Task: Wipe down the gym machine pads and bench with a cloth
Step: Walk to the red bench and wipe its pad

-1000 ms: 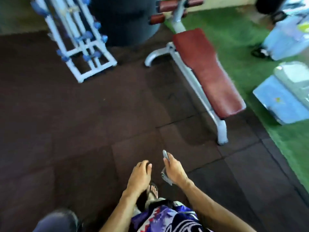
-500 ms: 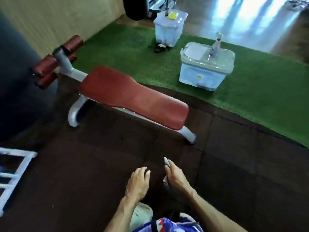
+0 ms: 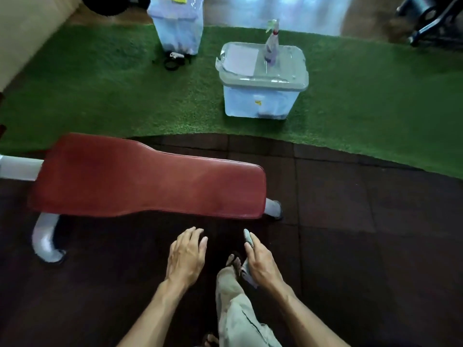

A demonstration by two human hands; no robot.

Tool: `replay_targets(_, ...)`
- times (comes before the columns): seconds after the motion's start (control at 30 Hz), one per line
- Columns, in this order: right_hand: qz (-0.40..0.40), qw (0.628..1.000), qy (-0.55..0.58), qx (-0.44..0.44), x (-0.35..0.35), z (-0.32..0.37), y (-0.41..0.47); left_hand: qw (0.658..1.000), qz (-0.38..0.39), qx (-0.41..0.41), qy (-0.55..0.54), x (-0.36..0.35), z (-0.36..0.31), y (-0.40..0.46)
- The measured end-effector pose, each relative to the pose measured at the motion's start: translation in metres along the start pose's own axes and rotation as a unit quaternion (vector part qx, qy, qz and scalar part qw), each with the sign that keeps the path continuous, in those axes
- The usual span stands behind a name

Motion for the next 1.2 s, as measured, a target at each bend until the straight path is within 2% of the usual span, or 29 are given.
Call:
replay_targets(0.13,-0.012,1.000,-0.014,-0.006,-0.012,-0.002,0.098,0.999,-0.011,-0.038,0.032,-0.017,0.022,0.102)
replay_targets(0.27,-0.044,0.998,-0.034,-0.008,-0.032,-0.012,0.195,0.990,-0.014,-0.109,0.083,-0.042,0.052,0.211)
replay_targets(0.4,-0.087,0.992,-0.083,0.031,-0.053,-0.019,0.288,0.979,-0.019,-0.160,0.124,-0.066,0.093,0.311)
replay_targets(0.47,-0.138,0.982,-0.120,0.057,-0.066,-0.021,0.335,0.974,-0.023,-0.172,0.146,-0.075,0.116,0.351)
replay_targets(0.53,-0.188,0.968,-0.159,0.046,-0.086,-0.020,0.374,0.972,-0.029,-0.169,0.163,-0.081,0.138,0.375)
replay_targets(0.63,-0.237,0.945,-0.223,0.023,-0.125,-0.010,0.394,0.967,-0.049,-0.167,0.188,-0.092,0.161,0.386)
replay_targets(0.77,-0.163,0.929,-0.305,0.129,-0.155,-0.038,0.334,0.965,-0.056,-0.162,0.200,-0.097,0.163,0.389)
replay_targets(0.83,-0.156,0.929,-0.325,0.089,-0.142,-0.075,0.314,0.965,-0.055,-0.159,0.200,-0.096,0.161,0.389)
replay_targets(0.9,-0.181,0.942,-0.281,-0.021,-0.113,-0.097,0.336,0.965,-0.053,-0.155,0.203,-0.097,0.160,0.389)
replay_targets(0.97,-0.231,0.932,-0.260,-0.101,-0.081,-0.090,0.386,0.964,-0.055,-0.154,0.208,-0.097,0.159,0.389)
replay_targets(1.03,-0.269,0.921,-0.252,-0.125,-0.064,-0.063,0.438,0.963,-0.056,-0.153,0.213,-0.098,0.159,0.389)
replay_targets(1.1,-0.269,0.921,-0.274,-0.062,-0.082,-0.028,0.452,0.963,-0.059,-0.155,0.213,-0.098,0.159,0.389)
replay_targets(1.2,-0.181,0.917,-0.325,0.146,-0.141,0.000,0.383,0.963,-0.062,-0.155,0.213,-0.097,0.159,0.389)
Point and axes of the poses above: each hand's wrist, its own y-axis towards the middle knuckle, its own x-axis out of the back of the hand, z = x × y, the point moved 2 cm from there along y, towards the middle knuckle, and after that the axes turned 15 degrees about -y, right-handed, at the moved point
